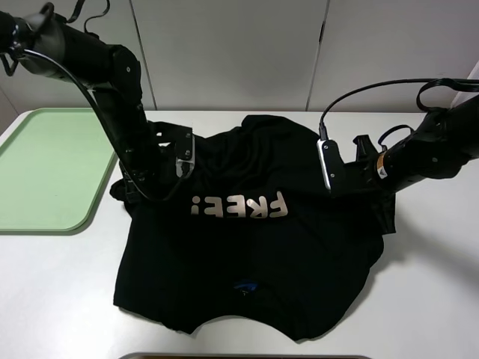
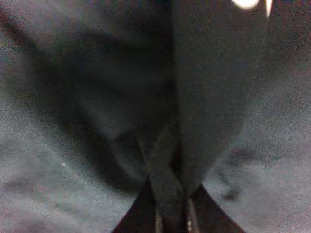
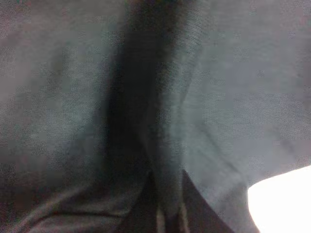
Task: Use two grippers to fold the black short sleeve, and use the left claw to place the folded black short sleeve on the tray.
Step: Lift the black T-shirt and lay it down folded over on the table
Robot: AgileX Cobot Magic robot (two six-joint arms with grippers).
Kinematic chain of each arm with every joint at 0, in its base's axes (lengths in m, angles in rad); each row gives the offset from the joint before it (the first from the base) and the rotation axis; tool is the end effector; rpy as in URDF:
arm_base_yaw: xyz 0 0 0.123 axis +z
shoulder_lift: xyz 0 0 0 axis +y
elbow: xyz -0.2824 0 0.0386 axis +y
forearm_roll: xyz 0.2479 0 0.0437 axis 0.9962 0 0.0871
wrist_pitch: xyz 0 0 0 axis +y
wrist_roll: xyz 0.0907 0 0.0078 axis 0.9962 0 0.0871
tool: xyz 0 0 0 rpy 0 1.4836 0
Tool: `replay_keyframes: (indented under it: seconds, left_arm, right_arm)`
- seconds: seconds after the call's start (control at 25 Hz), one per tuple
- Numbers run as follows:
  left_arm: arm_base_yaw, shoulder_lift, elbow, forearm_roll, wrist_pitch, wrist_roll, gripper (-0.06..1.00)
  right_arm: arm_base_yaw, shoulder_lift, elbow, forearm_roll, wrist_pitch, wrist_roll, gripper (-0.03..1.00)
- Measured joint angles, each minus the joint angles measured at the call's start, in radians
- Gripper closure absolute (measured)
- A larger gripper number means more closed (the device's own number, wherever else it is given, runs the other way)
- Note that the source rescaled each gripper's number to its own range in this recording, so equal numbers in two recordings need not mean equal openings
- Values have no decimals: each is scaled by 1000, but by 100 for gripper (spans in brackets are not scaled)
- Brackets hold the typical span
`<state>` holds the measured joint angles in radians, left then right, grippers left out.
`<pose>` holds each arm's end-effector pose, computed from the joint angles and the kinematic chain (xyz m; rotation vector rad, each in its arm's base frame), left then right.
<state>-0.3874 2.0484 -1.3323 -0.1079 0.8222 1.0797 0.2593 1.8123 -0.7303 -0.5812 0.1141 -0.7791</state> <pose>0.3591 -0.1543 0.1362 1.9310 2.2964 -0.0568 0.2933 0.0718 0.1090 -1.9617 1.9028 -0.4223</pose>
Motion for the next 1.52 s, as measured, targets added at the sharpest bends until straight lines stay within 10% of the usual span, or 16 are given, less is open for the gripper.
replay_keyframes:
  seconds: [1.12, 1.52]
  left_arm:
    - [-21, -912, 0, -146, -56, -40, 94]
    - [-27, -760, 101, -29, -158, -49, 94]
  right_arm:
    - [0, -983, 2, 9, -9, 352, 97]
    - [-6, -751, 1, -35, -54, 352, 97]
